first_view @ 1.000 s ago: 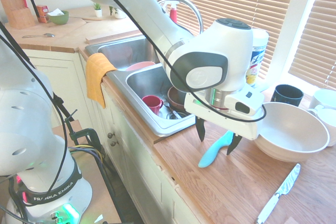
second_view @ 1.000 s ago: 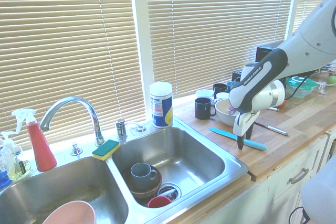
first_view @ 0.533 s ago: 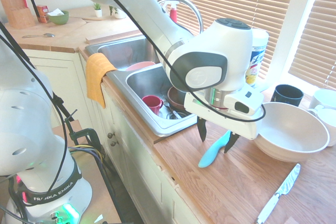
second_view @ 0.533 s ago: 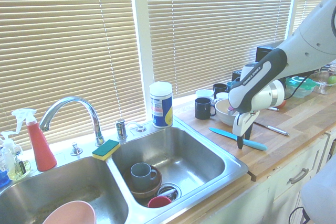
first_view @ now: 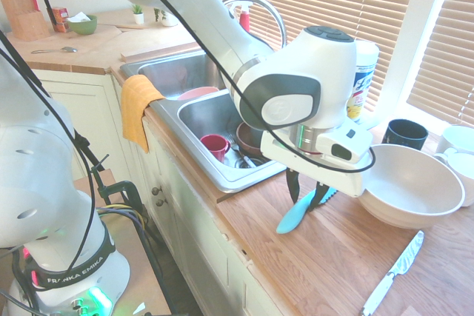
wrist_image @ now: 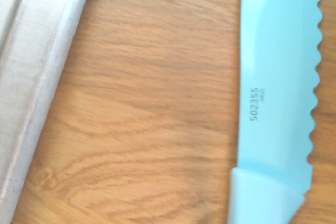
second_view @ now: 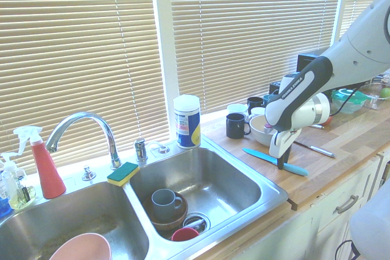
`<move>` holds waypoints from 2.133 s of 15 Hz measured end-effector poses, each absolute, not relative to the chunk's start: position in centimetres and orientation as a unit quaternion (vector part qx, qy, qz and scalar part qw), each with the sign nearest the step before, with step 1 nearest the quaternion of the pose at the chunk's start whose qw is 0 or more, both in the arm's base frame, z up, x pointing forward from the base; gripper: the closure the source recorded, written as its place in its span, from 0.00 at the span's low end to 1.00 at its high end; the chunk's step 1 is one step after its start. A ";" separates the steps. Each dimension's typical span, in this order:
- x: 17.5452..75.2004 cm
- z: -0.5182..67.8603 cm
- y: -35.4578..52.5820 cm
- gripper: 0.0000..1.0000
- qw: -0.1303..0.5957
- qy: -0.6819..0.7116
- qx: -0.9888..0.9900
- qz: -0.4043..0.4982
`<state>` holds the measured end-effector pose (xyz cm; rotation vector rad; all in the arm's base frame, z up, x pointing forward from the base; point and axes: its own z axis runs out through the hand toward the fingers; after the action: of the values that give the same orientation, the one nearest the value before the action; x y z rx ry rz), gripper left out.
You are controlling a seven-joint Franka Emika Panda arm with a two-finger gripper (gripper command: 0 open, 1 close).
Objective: Put the knife into the sink
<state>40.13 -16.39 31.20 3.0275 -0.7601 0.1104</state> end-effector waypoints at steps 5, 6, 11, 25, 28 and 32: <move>40.1 31.3 -16.6 1.00 0.009 -0.245 0.969 0.038; 40.1 31.3 -16.6 1.00 0.009 -0.246 0.968 0.038; 40.1 32.2 -17.2 1.00 -0.004 -0.269 0.962 0.039; 41.3 47.5 -5.5 1.00 -0.023 -0.352 0.930 0.101; 42.6 46.6 1.9 1.00 -0.026 -0.372 0.922 0.107; 45.2 41.9 7.7 1.00 -0.040 -0.385 0.915 0.113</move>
<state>45.16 7.74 41.94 2.9499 -1.2405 0.3641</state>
